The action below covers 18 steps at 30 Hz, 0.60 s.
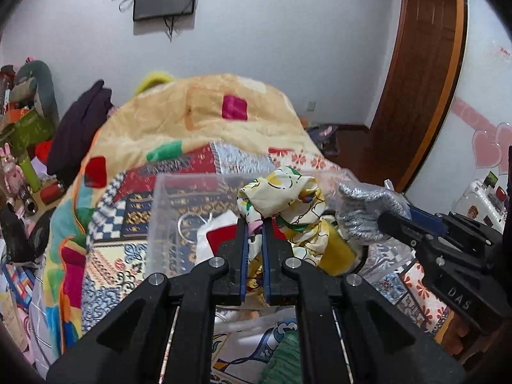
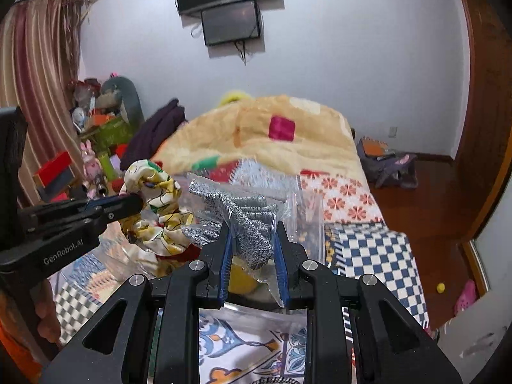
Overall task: Organize soft objects
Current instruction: 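Grasp floral scarf with left tool while right tool grasps silver glove, drop both in box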
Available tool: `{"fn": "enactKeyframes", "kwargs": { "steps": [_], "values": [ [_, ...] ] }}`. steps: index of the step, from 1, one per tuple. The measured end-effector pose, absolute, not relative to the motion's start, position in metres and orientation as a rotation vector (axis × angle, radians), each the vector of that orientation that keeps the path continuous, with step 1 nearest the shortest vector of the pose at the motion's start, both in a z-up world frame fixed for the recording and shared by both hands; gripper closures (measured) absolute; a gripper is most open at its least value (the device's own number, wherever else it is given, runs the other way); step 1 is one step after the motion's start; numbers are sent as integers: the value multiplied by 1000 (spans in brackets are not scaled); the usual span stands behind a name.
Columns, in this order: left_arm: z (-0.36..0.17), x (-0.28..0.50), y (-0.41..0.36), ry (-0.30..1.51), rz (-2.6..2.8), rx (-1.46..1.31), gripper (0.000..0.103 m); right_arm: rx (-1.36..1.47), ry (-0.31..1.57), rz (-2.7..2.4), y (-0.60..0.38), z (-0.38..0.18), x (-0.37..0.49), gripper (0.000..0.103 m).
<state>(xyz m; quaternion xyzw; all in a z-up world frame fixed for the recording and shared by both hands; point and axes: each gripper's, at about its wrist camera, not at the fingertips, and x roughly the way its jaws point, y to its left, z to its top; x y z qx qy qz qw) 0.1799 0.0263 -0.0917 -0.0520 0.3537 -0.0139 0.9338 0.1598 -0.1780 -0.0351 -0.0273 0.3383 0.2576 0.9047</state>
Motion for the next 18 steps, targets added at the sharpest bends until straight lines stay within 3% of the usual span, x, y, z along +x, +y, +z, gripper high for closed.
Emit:
{"fn": "enactKeyframes", "kwargs": {
  "steps": [8, 15, 18],
  "values": [
    [-116, 195, 24, 793, -30, -108, 93, -82, 772, 524, -176, -54, 170, 80],
    [-111, 188, 25, 791, -43, -132, 65, -90, 785, 529, -177, -53, 171, 75],
    [-103, 179, 26, 766, -48, -134, 57, -86, 785, 536, -179, -50, 169, 58]
  ]
}}
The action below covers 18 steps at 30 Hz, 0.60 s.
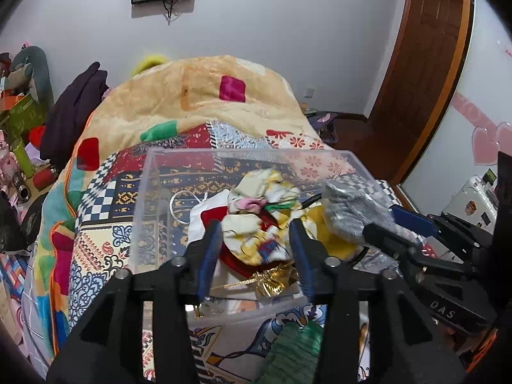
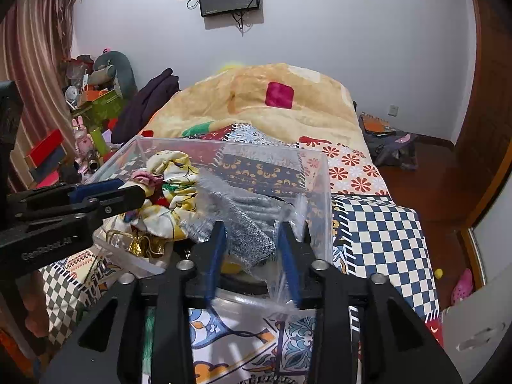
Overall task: Organize soft objects
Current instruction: 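Grasp floral scarf with left tool while right tool grasps silver glove, drop both in box, then grasp green knit glove with left tool while right tool grasps braided bracelet, drop both in box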
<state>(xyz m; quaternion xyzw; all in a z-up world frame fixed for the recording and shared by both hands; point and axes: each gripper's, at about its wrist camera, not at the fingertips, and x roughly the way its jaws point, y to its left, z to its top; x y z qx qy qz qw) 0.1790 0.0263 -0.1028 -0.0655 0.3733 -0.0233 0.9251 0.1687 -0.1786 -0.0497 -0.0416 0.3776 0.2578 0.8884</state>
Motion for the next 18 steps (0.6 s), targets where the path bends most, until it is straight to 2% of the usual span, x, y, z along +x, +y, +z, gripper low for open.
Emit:
{"fn": "enactKeyframes", "kwargs": {
  "steps": [2, 4, 6, 10, 12, 14, 18],
  "values": [
    [-96, 172, 27, 747, -53, -134, 53, -77, 763, 530, -181, -45, 165, 35],
    [-89, 164, 26, 727, -54, -130, 47, -72, 735, 524, -185, -39, 161, 26],
    [-81, 154, 25, 695, -58, -117, 43, -70, 714, 518, -188, -32, 156, 24],
    [-67, 131, 22, 626, -54, -91, 26, -66, 660, 500, -198, -18, 144, 15],
    [-65, 123, 19, 615, -62, -81, 21, -67, 640, 495, -202, -13, 138, 11],
    [-65, 116, 17, 617, -77, -74, 18, -70, 621, 491, -206, -10, 131, 0],
    [-72, 104, 13, 641, -100, -72, 12, -106, 613, 487, -213, -13, 118, 0]
  ]
}}
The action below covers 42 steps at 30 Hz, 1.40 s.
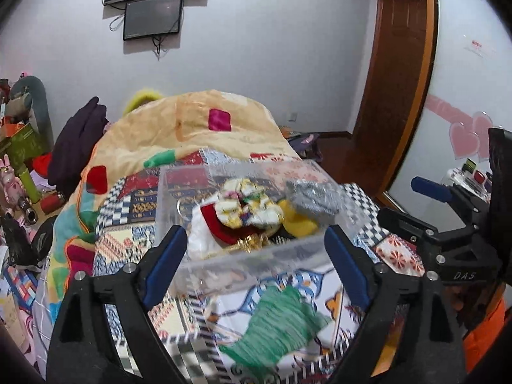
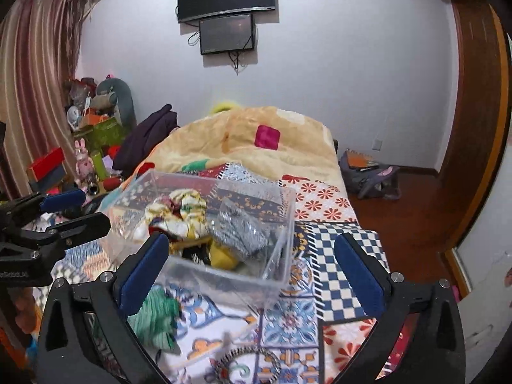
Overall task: Organize soft objects
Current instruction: 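Grasp green knit glove with left tool while right tool grasps braided bracelet, drop both in box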
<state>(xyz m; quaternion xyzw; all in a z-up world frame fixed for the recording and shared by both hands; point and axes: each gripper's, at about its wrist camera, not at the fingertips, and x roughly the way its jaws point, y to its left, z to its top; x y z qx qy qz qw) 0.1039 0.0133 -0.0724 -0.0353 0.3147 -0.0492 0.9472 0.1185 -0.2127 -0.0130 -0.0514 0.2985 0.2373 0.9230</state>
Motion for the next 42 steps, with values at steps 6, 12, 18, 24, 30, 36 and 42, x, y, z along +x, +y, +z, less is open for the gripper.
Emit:
{"fn": "enactKeyframes", "kwargs": {
  "steps": [6, 12, 18, 24, 30, 36, 42],
  "values": [
    [-105, 94, 9, 715, -86, -46, 7, -113, 717, 486, -222, -44, 112, 0],
    [-142, 90, 3, 821, -108, -47, 7, -85, 883, 517, -220, -82, 115, 0],
    [-166, 90, -5, 882, -125, -46, 7, -135, 984, 505, -216, -112, 106, 6],
    [-179, 93, -5, 909, -127, -80, 15, -130, 1003, 511, -218, -119, 108, 41],
    [-176, 91, -2, 898, -159, -106, 50, -131, 976, 510, -219, -117, 105, 73],
    [-169, 84, 4, 889, -180, -103, 75, -111, 959, 528, -221, -112, 106, 87],
    [-147, 71, 6, 817, -183, -93, 76, -107, 892, 539, -219, -95, 101, 88]
  ]
}}
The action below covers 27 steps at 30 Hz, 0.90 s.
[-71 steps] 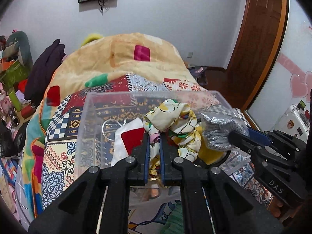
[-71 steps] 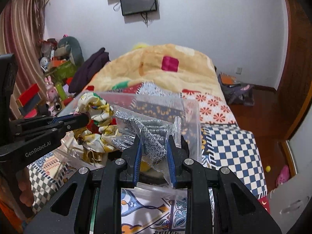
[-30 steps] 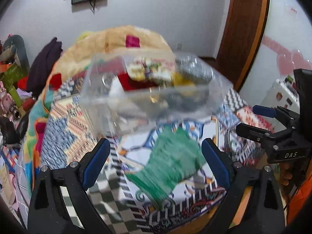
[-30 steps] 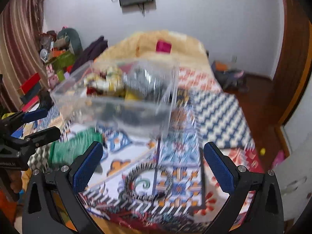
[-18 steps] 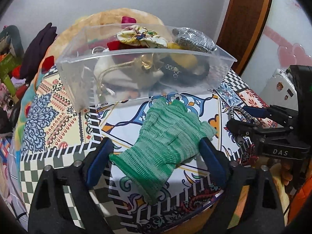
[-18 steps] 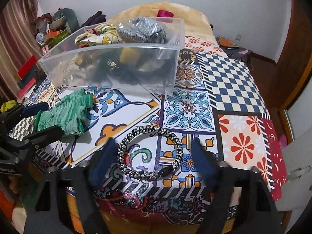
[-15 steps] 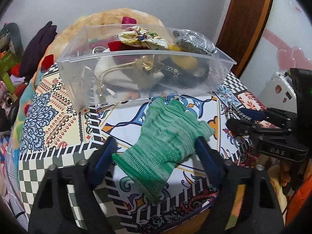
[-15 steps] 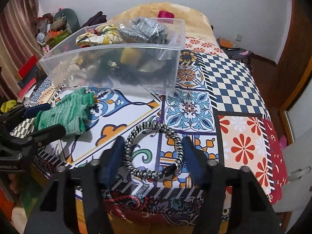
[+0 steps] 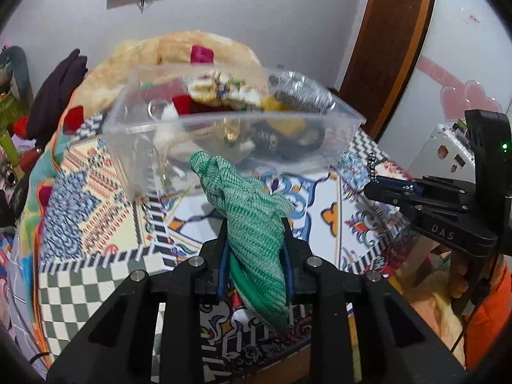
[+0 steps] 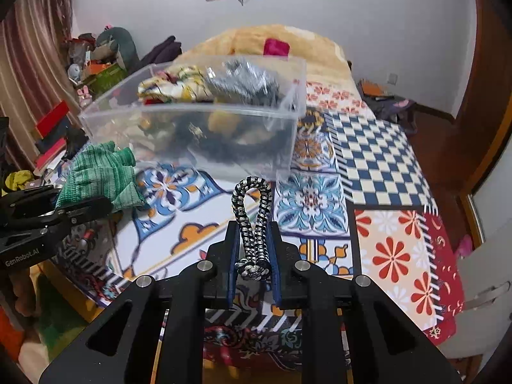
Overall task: Organize soft objects
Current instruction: 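Grasp green knit glove with left tool while right tool grasps braided bracelet, drop both in box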
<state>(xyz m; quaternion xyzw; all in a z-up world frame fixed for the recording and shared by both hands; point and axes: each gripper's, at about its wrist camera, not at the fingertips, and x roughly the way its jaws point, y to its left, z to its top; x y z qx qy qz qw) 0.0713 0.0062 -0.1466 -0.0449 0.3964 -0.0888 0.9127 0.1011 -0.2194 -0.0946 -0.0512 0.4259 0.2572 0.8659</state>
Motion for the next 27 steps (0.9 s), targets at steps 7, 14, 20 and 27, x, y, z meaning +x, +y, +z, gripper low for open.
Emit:
{"fn": "enactKeyframes", "kwargs": {
  "steps": [7, 14, 20, 27],
  "values": [
    [-109, 64, 13, 718, -167, -95, 76, -103, 789, 545, -215, -59, 99, 88],
    [-70, 80, 20, 617, -135, -77, 76, -69, 671, 557, -207, -21, 108, 88],
    [-55, 104, 27, 589, -113, -62, 76, -51, 605, 568, -189, -2, 124, 88],
    [-64, 141, 26, 629, -90, -49, 76, -53, 629, 565, -161, -13, 152, 88]
  ]
}}
